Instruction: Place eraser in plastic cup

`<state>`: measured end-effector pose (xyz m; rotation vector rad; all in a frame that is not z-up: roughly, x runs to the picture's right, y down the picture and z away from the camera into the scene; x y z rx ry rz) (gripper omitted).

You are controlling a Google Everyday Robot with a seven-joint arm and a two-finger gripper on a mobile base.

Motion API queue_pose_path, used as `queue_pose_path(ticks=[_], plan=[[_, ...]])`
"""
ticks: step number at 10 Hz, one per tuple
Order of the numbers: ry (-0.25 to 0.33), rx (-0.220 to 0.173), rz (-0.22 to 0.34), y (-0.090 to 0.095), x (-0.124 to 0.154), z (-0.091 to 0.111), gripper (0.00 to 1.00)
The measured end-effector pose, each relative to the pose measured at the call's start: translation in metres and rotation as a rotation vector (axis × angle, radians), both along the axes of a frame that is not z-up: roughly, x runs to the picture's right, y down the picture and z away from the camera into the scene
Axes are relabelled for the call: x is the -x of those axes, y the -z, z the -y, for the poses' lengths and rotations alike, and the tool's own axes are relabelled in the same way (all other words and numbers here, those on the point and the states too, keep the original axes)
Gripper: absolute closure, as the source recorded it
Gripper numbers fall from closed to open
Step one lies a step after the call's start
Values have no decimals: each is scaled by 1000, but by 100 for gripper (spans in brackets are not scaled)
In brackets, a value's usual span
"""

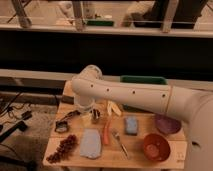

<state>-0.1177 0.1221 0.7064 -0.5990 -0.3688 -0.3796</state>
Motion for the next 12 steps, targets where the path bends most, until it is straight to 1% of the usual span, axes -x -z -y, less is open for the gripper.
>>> queue_pose_path(ticks=[5, 6, 8, 12], plan=[[0, 1, -1, 0, 0, 0, 20], [4, -5, -13, -4, 2, 1, 20], [17, -9, -14, -15, 20, 6, 20], [59, -23, 6, -51, 76, 30, 20]])
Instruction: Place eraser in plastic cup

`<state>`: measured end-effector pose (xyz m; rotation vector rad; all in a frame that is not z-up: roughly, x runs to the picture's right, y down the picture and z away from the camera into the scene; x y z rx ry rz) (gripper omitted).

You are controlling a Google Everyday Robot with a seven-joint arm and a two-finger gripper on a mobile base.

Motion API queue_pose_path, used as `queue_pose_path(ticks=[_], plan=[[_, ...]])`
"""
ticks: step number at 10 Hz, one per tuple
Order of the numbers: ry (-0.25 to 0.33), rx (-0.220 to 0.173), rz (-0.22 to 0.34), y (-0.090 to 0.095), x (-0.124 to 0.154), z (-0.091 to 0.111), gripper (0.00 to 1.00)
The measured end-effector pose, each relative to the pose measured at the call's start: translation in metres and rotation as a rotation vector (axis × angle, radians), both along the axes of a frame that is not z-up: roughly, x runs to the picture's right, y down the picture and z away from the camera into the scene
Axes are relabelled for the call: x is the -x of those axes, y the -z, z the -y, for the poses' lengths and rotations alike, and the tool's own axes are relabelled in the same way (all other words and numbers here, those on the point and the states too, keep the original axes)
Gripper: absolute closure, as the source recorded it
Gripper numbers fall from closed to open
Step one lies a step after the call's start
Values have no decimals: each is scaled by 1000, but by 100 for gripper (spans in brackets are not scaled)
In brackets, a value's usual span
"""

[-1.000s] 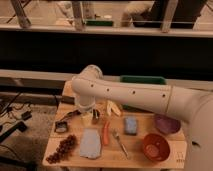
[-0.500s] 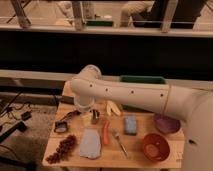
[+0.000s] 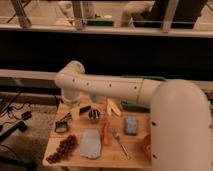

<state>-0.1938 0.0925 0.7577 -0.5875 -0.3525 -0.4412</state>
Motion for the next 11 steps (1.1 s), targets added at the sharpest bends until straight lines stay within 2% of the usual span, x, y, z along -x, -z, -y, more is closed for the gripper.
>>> queue_pose_path(ticks=[2, 4, 8, 11], plan=[[9, 3, 15, -22, 19, 13, 20], [-11, 11, 15, -42, 31, 23, 20], [-70, 4, -70, -67, 42, 28, 20], [-87, -1, -88, -76, 46, 28, 20]])
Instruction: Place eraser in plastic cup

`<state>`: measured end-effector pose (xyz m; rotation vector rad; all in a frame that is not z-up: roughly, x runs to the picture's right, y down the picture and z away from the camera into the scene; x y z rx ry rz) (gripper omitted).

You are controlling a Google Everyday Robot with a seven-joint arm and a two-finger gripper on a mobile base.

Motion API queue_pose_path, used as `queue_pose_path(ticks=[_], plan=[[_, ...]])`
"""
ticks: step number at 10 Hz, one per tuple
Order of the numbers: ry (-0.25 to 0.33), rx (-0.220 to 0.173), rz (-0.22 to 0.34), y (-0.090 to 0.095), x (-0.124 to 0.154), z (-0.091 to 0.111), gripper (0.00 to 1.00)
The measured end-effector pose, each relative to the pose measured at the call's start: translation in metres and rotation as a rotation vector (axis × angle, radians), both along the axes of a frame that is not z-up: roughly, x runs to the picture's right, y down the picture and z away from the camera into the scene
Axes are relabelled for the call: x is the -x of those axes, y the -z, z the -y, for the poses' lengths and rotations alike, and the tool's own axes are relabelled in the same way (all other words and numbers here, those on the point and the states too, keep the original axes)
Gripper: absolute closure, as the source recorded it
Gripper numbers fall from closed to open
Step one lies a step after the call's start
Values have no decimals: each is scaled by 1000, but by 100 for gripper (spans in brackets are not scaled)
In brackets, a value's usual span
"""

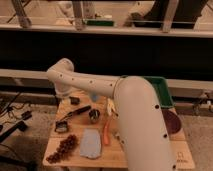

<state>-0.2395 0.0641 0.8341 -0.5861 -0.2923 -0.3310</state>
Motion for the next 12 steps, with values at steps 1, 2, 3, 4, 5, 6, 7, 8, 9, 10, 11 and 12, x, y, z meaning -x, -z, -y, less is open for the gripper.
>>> queue_pose_path(ticks=[1, 2, 3, 4, 5, 6, 7, 8, 9, 10, 11, 12], plan=[[-2, 0, -2, -1, -2, 0, 20], [-2, 0, -2, -1, -2, 0, 20], [-2, 0, -1, 0, -1, 0, 20], [0, 0, -2, 0, -2, 0, 20], [4, -5, -6, 1, -2, -1, 20], [11, -16, -15, -2, -4, -3, 20], [20, -27, -22, -6, -2, -3, 20], [24, -38, -26, -13, 2, 0, 20], [32, -46, -24, -20, 7, 3, 20], [41, -53, -20, -26, 14, 6, 20], [50, -56, -12, -32, 24, 9, 20], [58, -57, -8, -36, 30, 11, 20]])
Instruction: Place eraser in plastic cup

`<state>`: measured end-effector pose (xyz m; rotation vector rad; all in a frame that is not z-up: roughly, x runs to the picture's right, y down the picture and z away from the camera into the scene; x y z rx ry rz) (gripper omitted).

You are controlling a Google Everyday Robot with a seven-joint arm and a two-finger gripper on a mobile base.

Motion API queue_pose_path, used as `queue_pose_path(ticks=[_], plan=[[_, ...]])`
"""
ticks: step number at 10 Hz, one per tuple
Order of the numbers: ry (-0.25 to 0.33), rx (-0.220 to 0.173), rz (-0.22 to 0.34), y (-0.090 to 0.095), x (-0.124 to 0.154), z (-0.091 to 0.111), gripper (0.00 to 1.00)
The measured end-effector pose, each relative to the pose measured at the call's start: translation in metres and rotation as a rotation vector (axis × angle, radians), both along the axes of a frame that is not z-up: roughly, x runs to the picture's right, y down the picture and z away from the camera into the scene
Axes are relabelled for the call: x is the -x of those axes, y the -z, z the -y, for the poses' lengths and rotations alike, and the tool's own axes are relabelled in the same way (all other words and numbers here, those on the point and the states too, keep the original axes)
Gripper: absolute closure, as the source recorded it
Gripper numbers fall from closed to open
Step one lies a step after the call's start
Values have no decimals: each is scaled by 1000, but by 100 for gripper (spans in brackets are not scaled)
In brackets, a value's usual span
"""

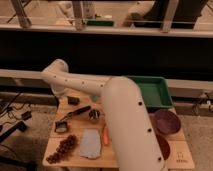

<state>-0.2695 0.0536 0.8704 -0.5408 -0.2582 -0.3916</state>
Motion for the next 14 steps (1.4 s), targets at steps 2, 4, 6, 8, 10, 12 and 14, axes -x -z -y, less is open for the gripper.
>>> queue_pose_path(ticks=[2, 4, 6, 8, 10, 12, 14], plan=[[6, -1, -6, -15, 0, 5, 20], [8, 5, -10, -27, 3, 4, 20], [0, 14, -24, -43, -1, 1, 20], [-9, 19, -40, -56, -8, -1, 20], [-17, 20, -51, -62, -11, -1, 20], [-21, 22, -69, -69, -20, 0, 20], [-23, 26, -80, -75, -25, -2, 20]])
